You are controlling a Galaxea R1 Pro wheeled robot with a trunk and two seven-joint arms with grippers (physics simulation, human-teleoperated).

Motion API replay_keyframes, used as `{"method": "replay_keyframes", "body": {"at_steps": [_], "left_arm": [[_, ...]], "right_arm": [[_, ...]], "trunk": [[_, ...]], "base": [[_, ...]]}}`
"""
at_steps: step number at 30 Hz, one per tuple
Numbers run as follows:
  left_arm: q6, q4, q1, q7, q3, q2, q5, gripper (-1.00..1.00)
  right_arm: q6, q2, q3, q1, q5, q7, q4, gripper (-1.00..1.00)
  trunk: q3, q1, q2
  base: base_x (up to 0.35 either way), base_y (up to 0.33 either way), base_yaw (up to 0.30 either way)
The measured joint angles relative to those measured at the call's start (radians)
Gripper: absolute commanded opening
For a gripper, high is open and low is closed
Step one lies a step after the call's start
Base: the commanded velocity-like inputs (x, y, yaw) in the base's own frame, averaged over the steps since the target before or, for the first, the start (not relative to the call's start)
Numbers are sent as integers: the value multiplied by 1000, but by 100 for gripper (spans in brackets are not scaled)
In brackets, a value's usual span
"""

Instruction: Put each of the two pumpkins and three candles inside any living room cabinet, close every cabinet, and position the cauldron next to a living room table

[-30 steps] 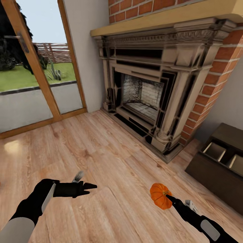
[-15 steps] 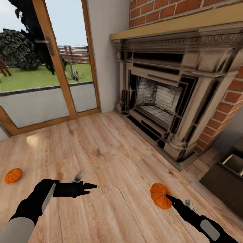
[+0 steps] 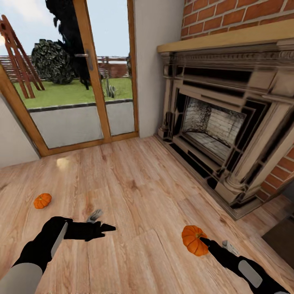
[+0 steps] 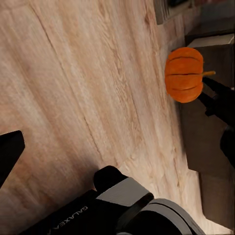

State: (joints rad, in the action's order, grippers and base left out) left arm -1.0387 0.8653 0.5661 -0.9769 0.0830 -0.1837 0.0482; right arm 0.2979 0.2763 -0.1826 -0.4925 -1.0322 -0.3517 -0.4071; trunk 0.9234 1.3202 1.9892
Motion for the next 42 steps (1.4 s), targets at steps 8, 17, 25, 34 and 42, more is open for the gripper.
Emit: {"method": "replay_keyframes", "body": {"at_steps": [8,17,25,34,42], "left_arm": [[4,0,0,454,4,74,-7,100],[29,-1,0,752,9,132,-3,100],[37,-2,0,782,10,135,1,100],[40,-2,0,782,9,135,0,100],[40,-2,0,782,9,135,1,100]], "right_arm": [[84,-17,-199,0,34,692,-323,-100],[214,-92,-201,0,17,1097,-394,-100],[253,-93,-200,0,17,1064,-432,-100],[253,-94,-202,0,21,1060,-470,-100],[252,-96,-210,0,24,1061,-472,-100]], "trunk": [[-25,-31,-56],[-51,-65,-119],[-49,-69,-126],[-47,-69,-126],[-43,-69,-126]], "base": [[0,0,293],[0,0,258],[16,0,92],[269,-112,146],[284,-222,270]]}}
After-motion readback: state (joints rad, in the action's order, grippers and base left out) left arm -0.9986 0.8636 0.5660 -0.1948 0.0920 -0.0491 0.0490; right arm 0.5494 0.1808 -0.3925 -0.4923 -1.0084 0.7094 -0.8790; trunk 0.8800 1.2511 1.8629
